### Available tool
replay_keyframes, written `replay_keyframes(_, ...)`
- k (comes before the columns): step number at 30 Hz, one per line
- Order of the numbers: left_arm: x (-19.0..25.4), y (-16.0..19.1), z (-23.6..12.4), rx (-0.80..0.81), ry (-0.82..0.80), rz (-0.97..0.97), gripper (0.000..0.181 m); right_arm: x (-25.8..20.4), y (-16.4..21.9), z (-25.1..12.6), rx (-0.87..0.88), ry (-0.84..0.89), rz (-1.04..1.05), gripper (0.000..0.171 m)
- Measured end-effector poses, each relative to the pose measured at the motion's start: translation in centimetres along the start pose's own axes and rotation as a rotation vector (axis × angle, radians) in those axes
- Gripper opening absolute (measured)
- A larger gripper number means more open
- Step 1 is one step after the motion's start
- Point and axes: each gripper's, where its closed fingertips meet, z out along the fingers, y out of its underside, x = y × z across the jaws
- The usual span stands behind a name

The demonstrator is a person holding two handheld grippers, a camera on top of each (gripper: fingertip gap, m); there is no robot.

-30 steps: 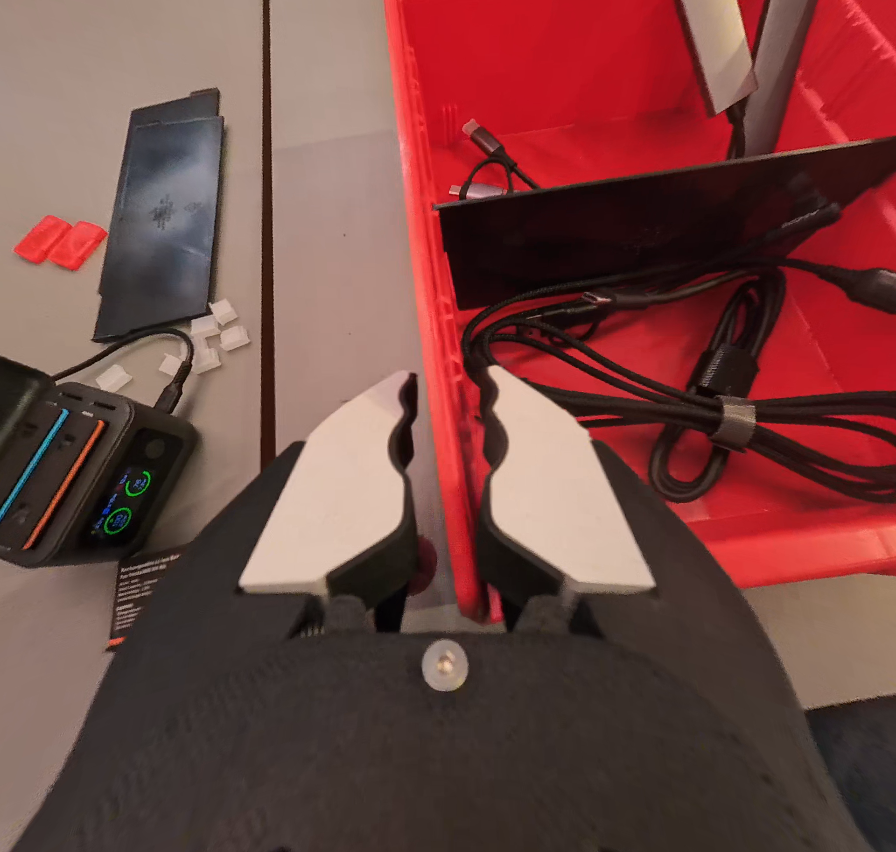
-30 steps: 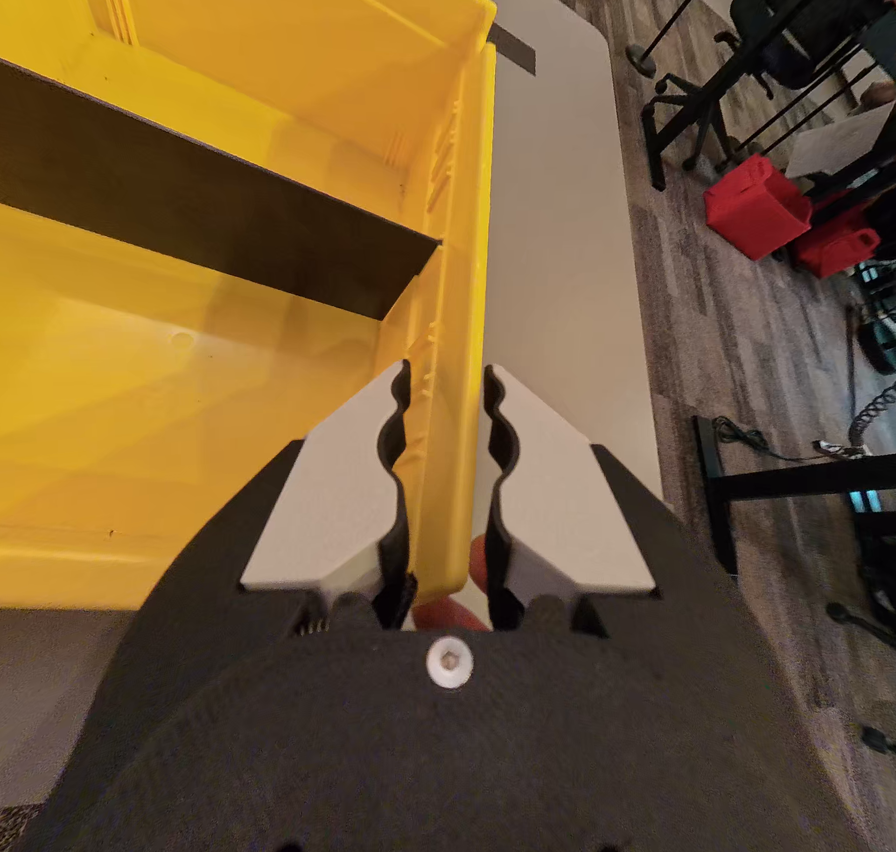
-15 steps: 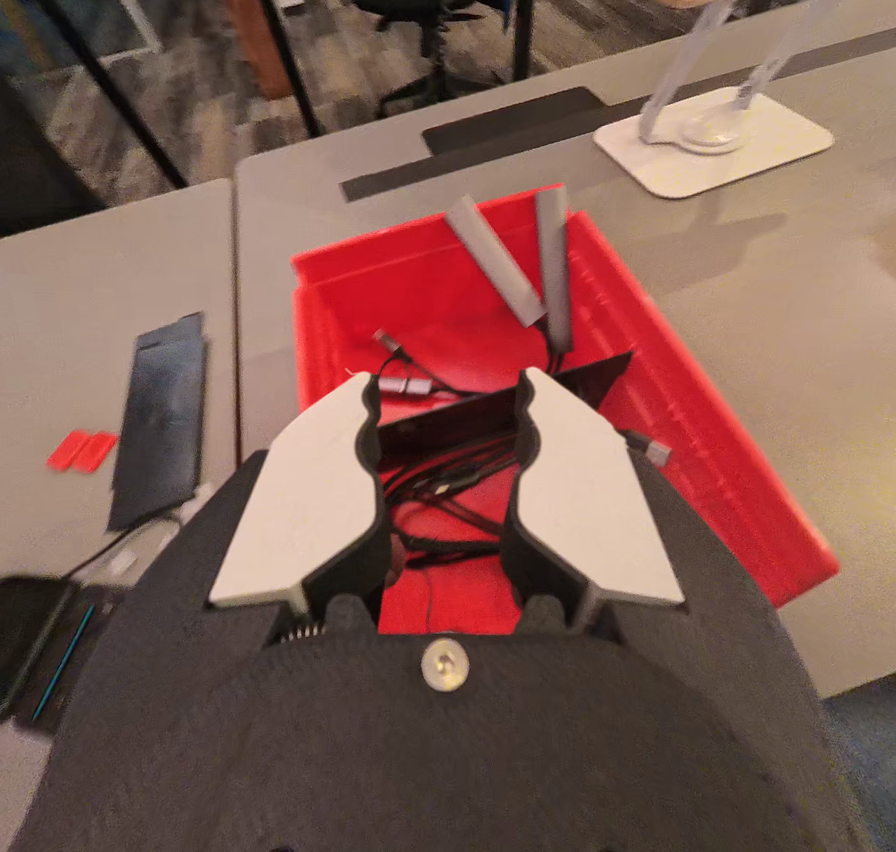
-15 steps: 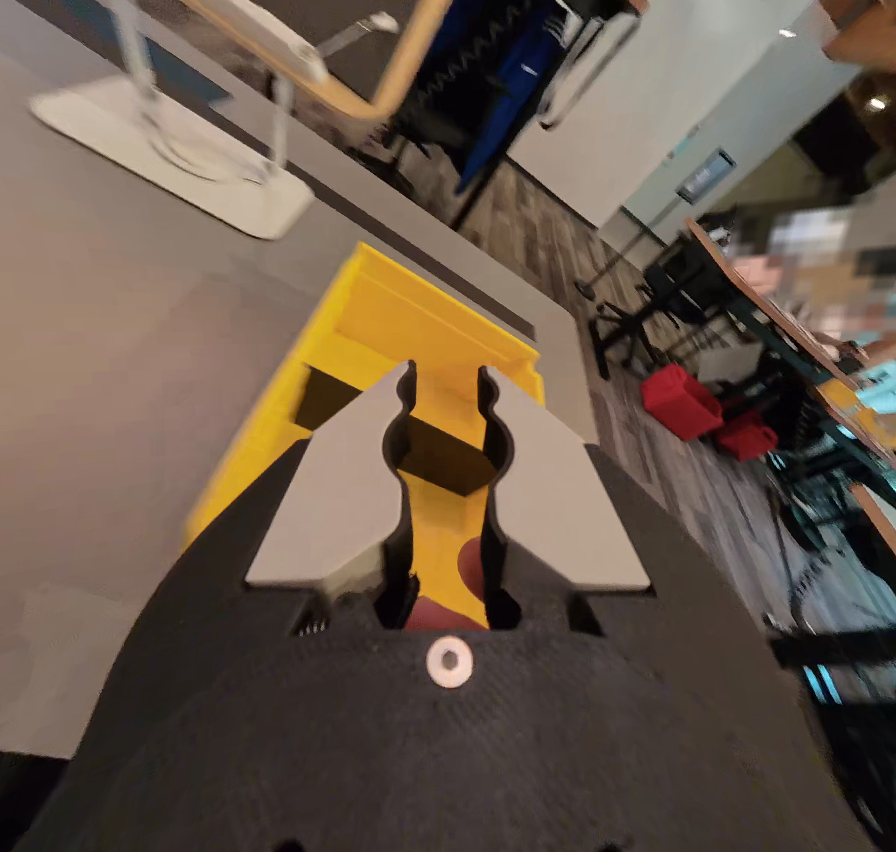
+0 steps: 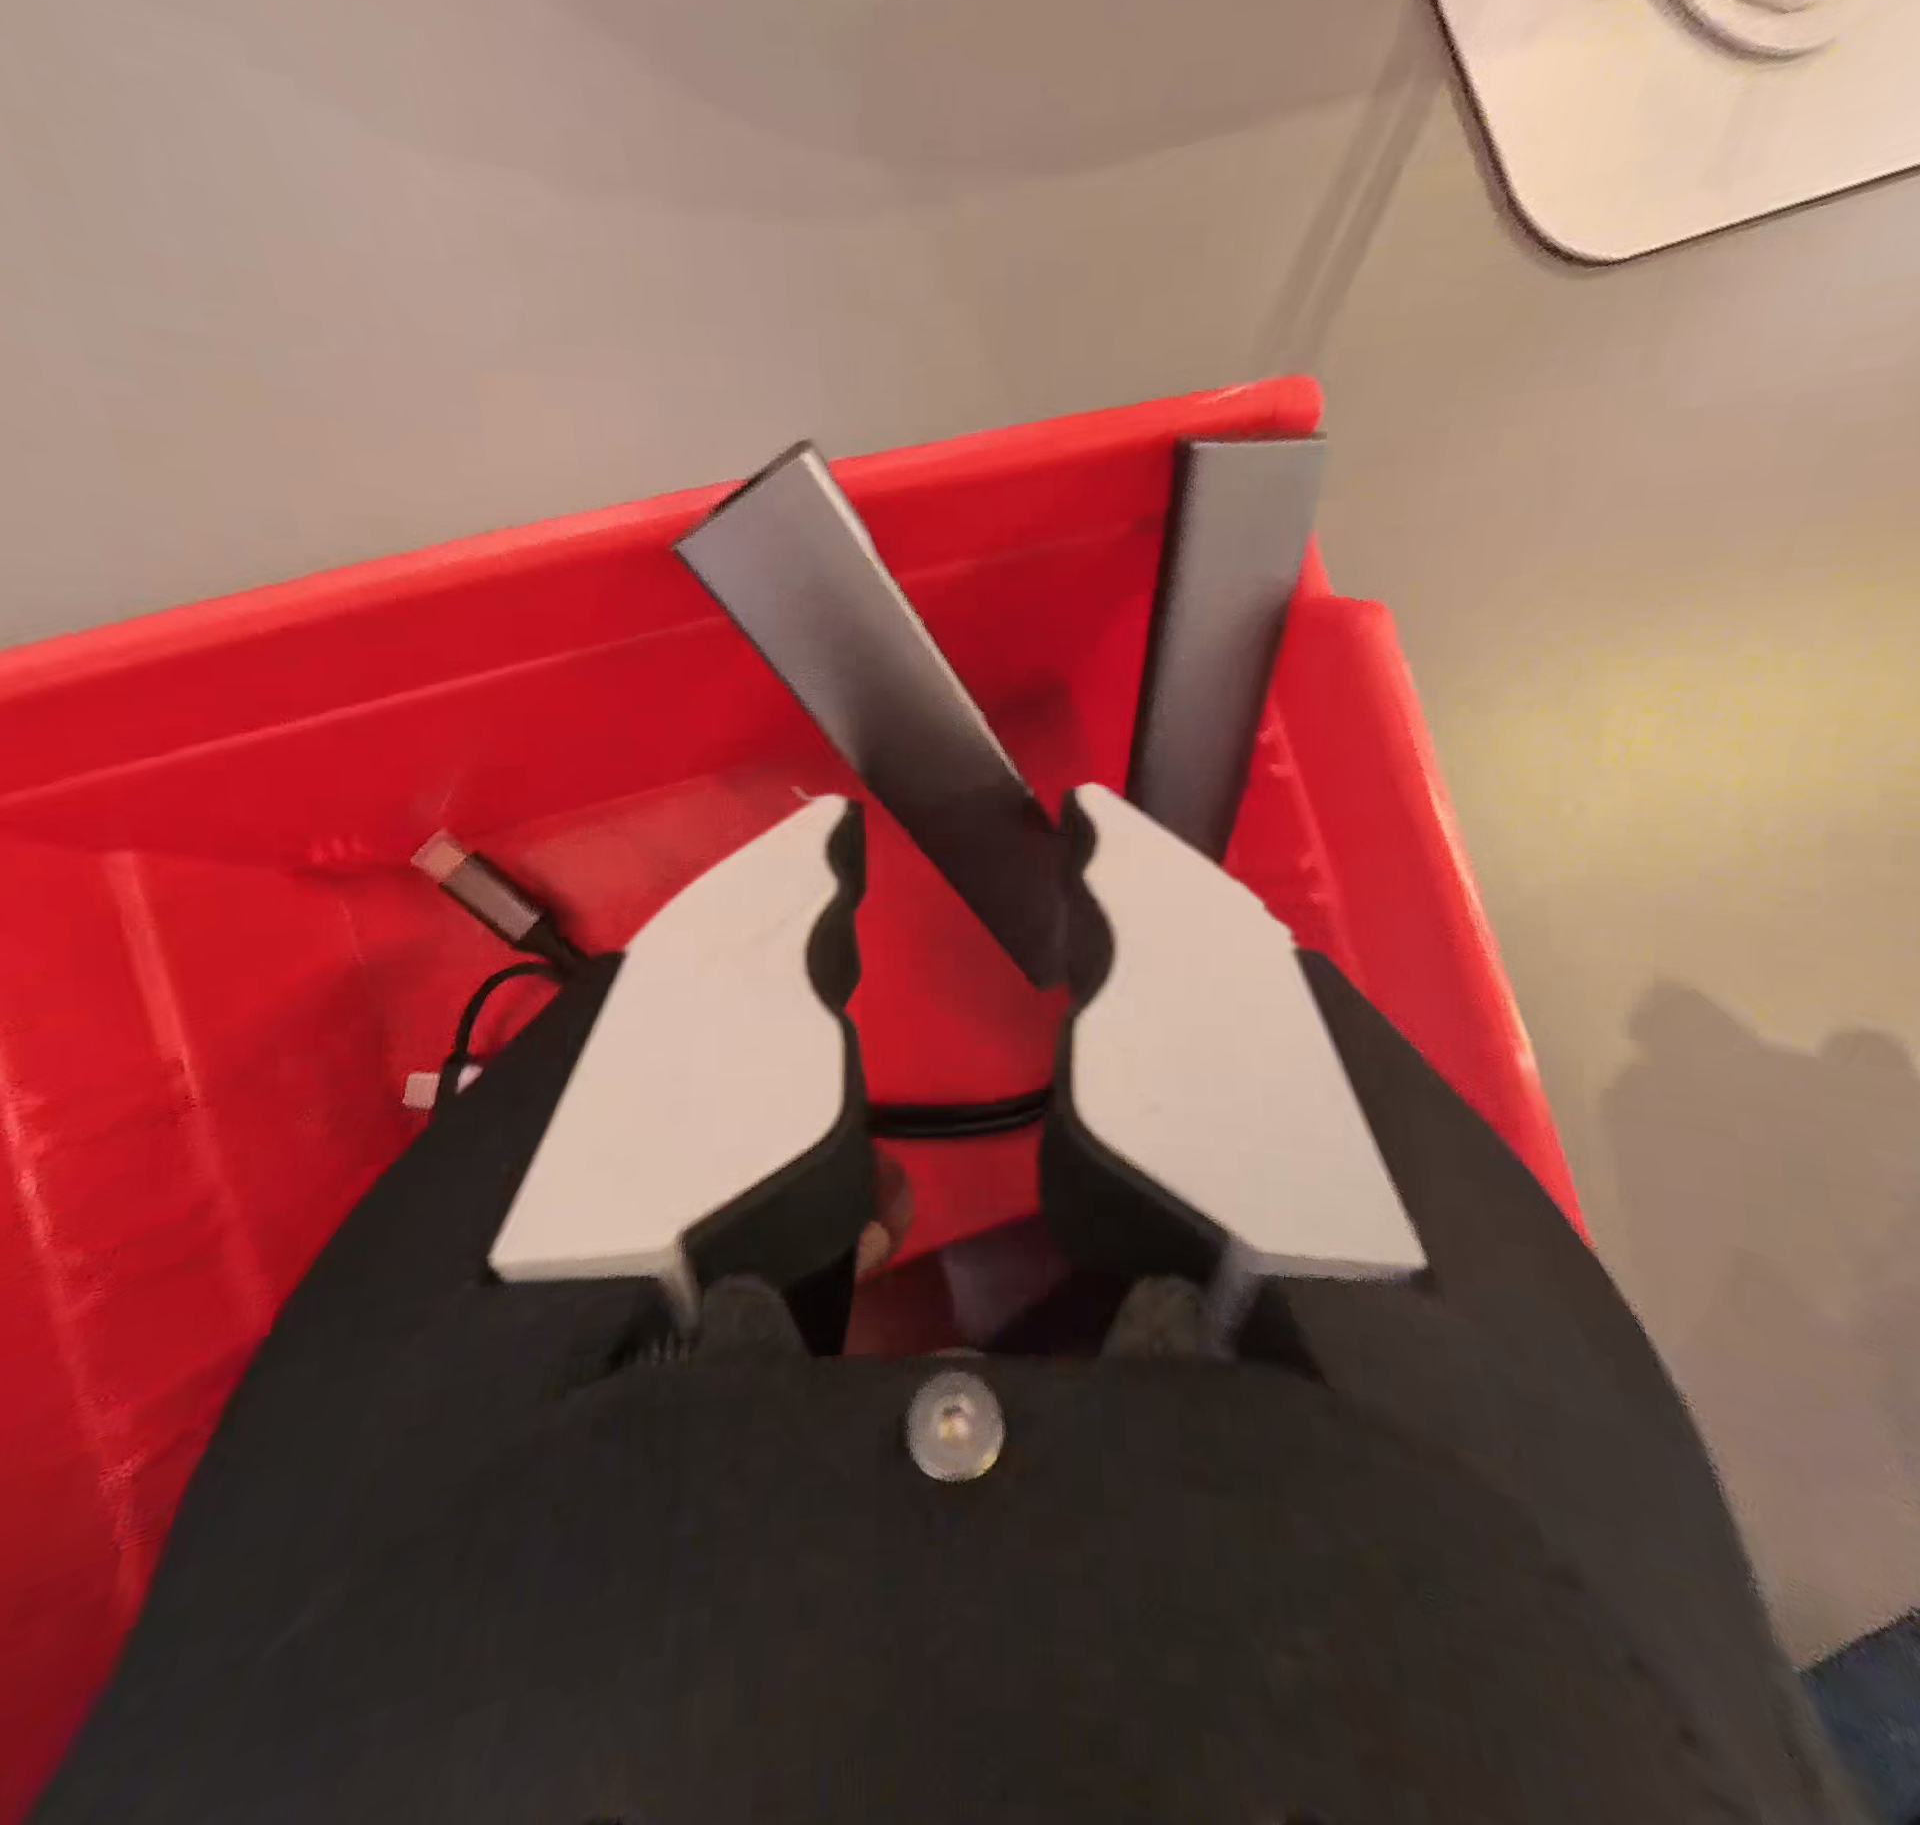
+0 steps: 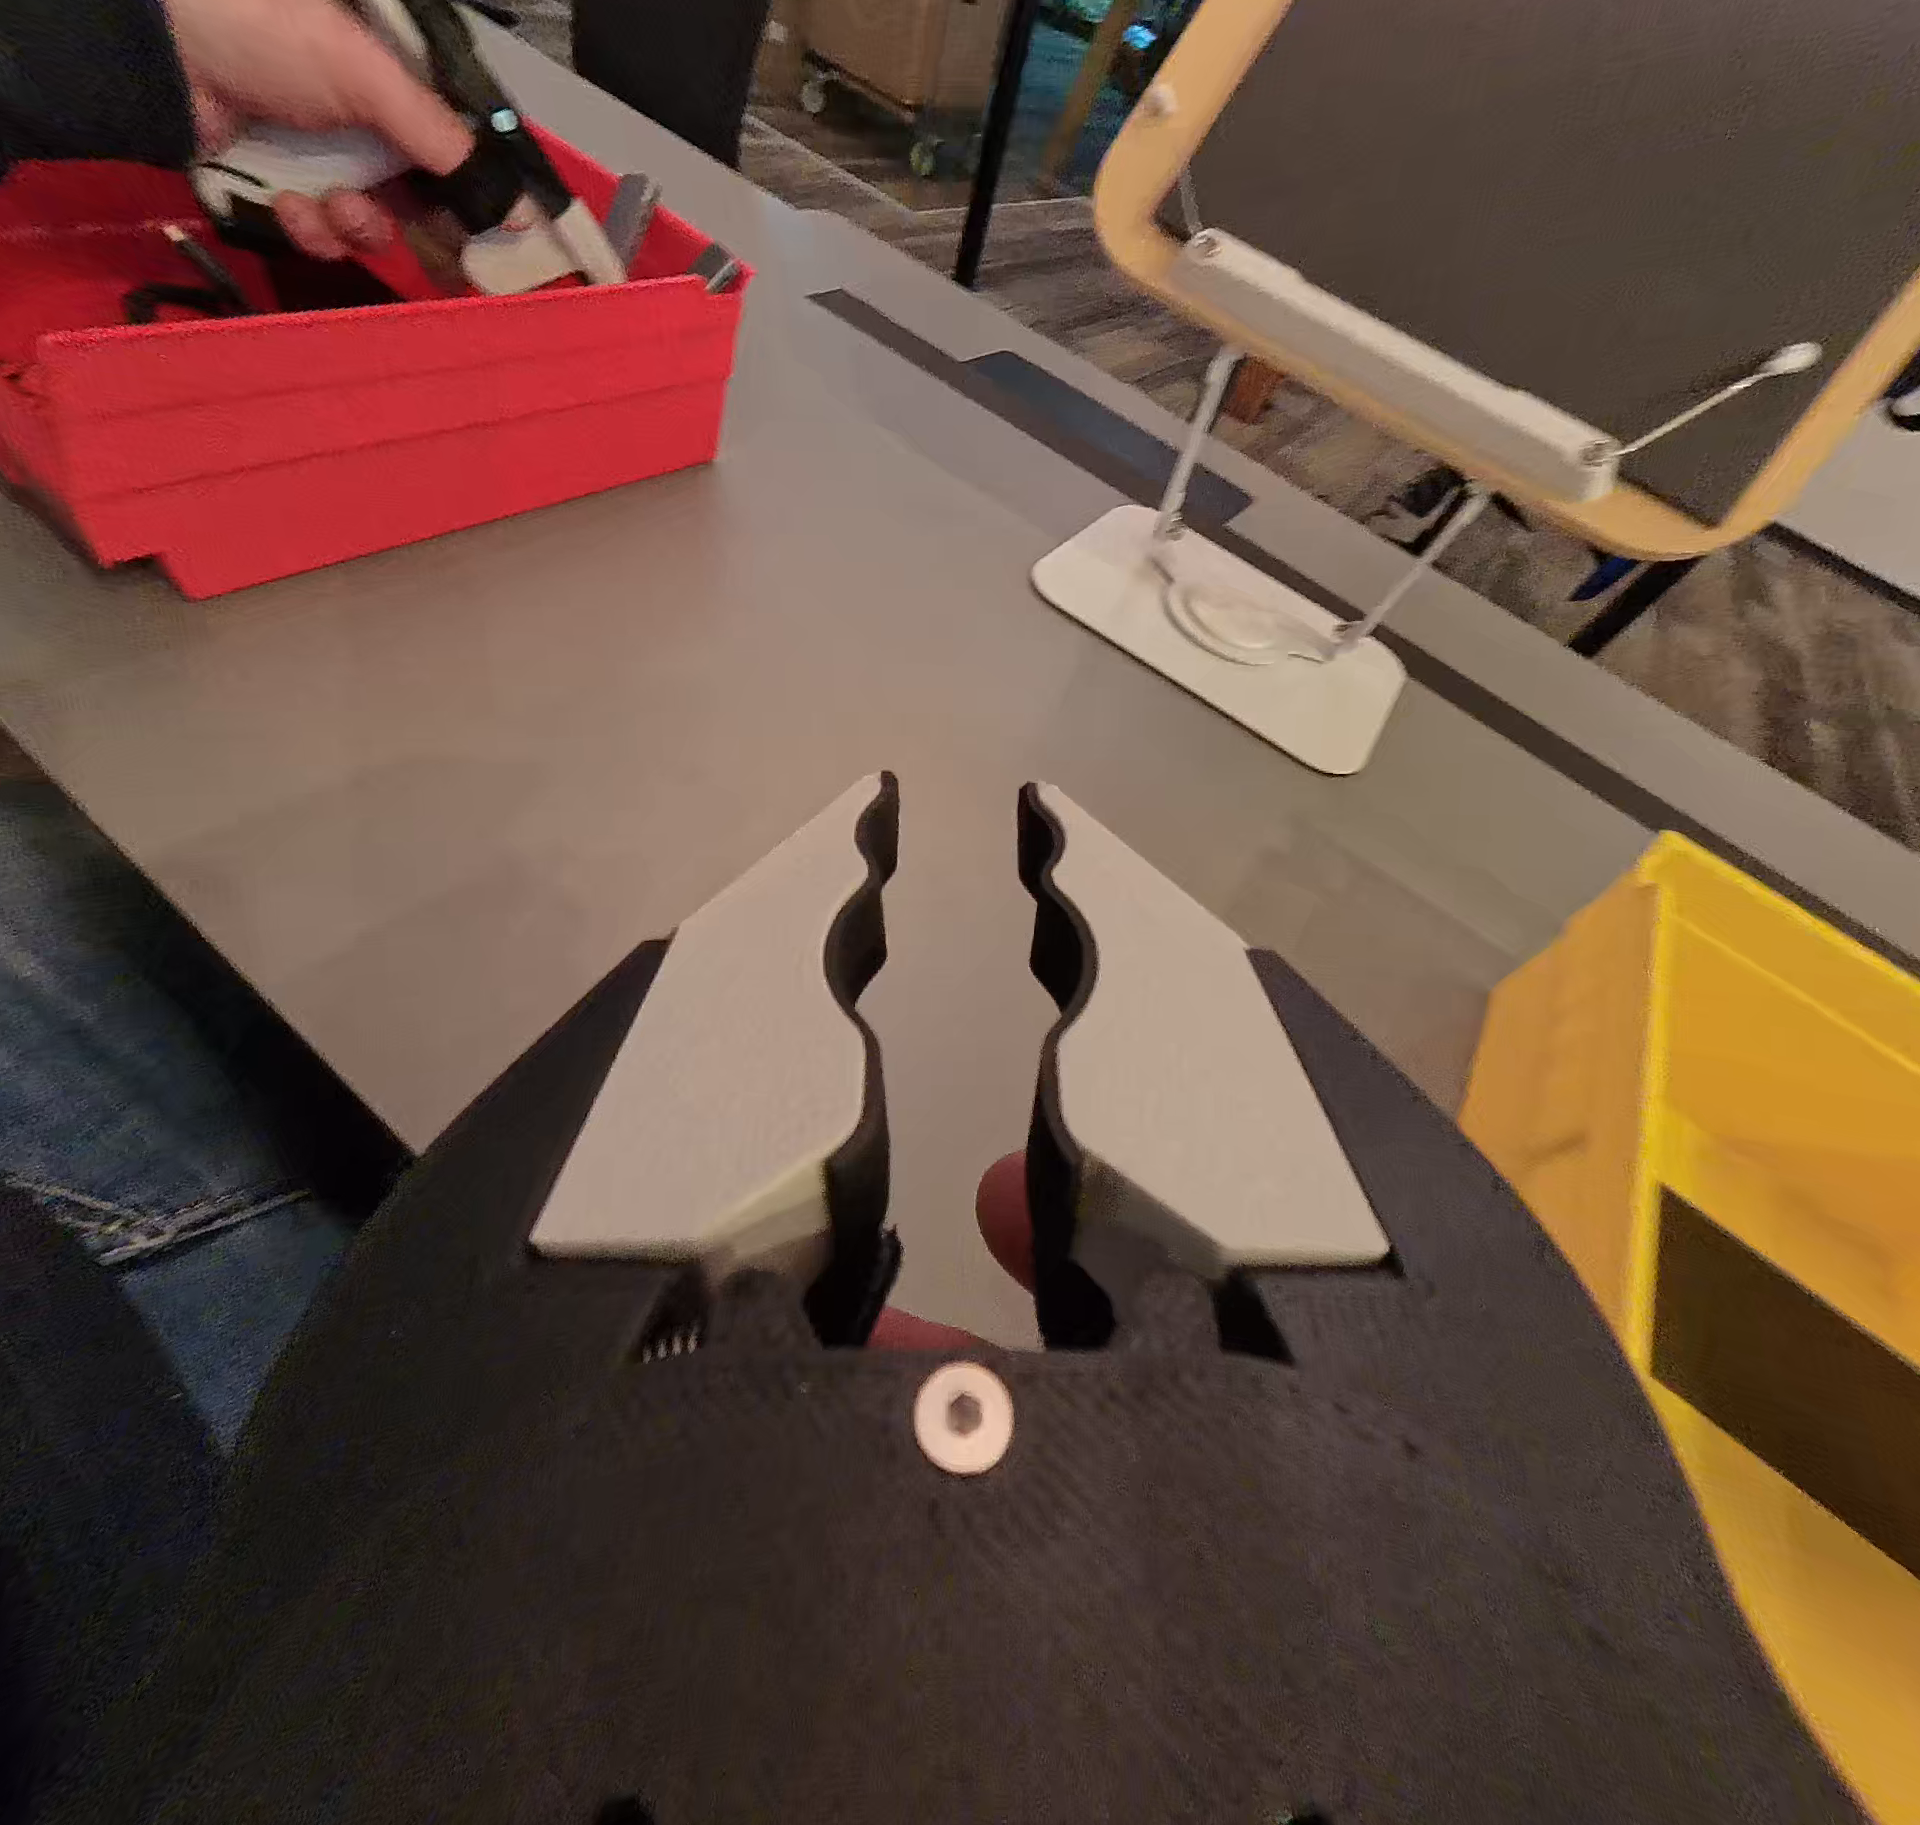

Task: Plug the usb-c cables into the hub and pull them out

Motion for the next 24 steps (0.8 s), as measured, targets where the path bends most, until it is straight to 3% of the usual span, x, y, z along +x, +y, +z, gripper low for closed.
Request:
replay_keyframes(6, 0.0, -0.9, -1.1, 0.090, 0.021, -0.017, 0.027, -1.9, 1.3, 1.4, -0.007, -0.052, 0.002, 0.018)
replay_keyframes(13, 1.5, -5.1, -9.3, 0.378, 0.018, 0.098, 0.023, -3.3, 1.8, 2.4, 0.000, -0.084, -0.019, 0.018)
replay_keyframes(18, 6.7, -7.7, -15.2, 0.527, 0.092, 0.236, 0.023, -4.3, 0.5, 2.9, 0.028, -0.106, -0.019, 0.020)
replay_keyframes(24, 14.3, -9.4, -19.6, 0.642, 0.147, 0.371, 0.023, -5.9, -2.1, 3.3, 0.095, -0.127, -0.015, 0.029)
